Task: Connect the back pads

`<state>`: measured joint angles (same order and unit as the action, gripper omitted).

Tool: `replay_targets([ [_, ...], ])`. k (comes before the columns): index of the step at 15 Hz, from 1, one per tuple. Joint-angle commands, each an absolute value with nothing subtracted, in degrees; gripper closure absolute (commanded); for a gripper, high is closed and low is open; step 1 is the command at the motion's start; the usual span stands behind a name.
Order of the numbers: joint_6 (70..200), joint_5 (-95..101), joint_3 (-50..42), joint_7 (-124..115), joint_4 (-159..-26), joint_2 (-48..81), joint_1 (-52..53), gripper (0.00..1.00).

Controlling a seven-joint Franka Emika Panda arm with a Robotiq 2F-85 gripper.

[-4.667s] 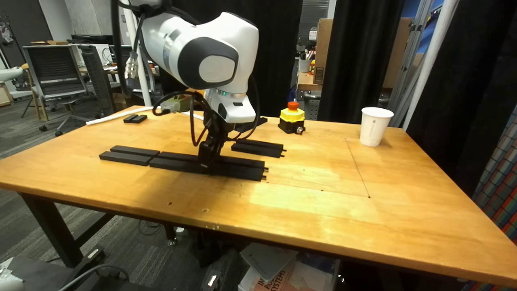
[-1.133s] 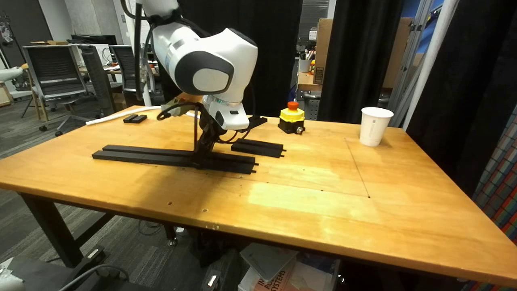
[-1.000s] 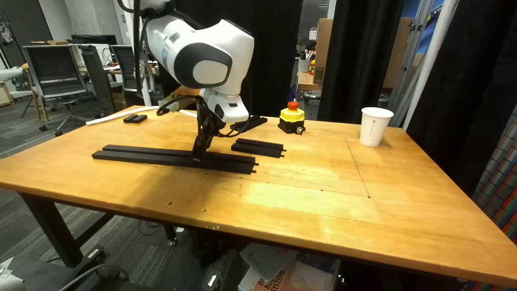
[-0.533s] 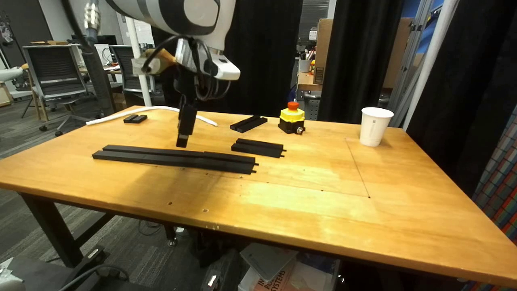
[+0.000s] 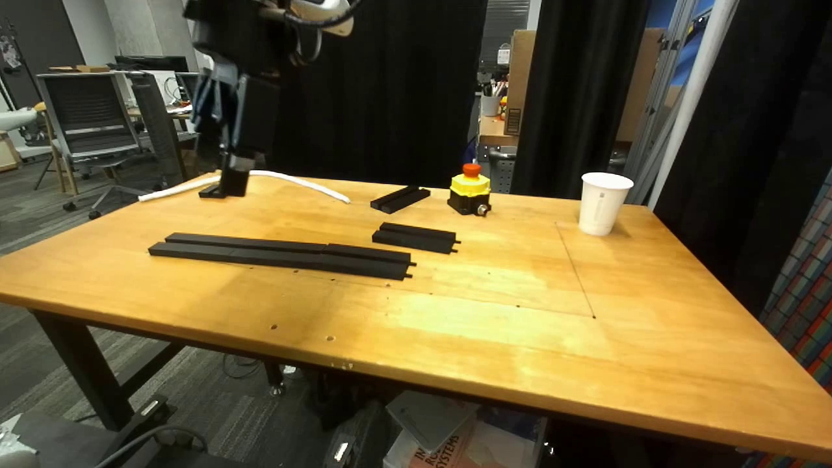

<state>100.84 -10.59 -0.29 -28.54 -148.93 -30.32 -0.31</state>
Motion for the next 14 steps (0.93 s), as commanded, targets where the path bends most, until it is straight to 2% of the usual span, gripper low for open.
replay_targets([
  [1, 92.0, -7.4, 1.4, -20.5, -151.9, -42.5, -0.9, 0.00],
  [6, 86.4, -4.1, 3.0, -10.2, -154.2, -52.4, 0.4, 0.00],
  [11, 92.5, 1.5, 3.8, -4.4, -160.8, -61.9, 0.9, 0.00],
  [14, 94.9, 2.0, 2.3, -3.7, -158.1, -63.0, 0.1, 0.00],
])
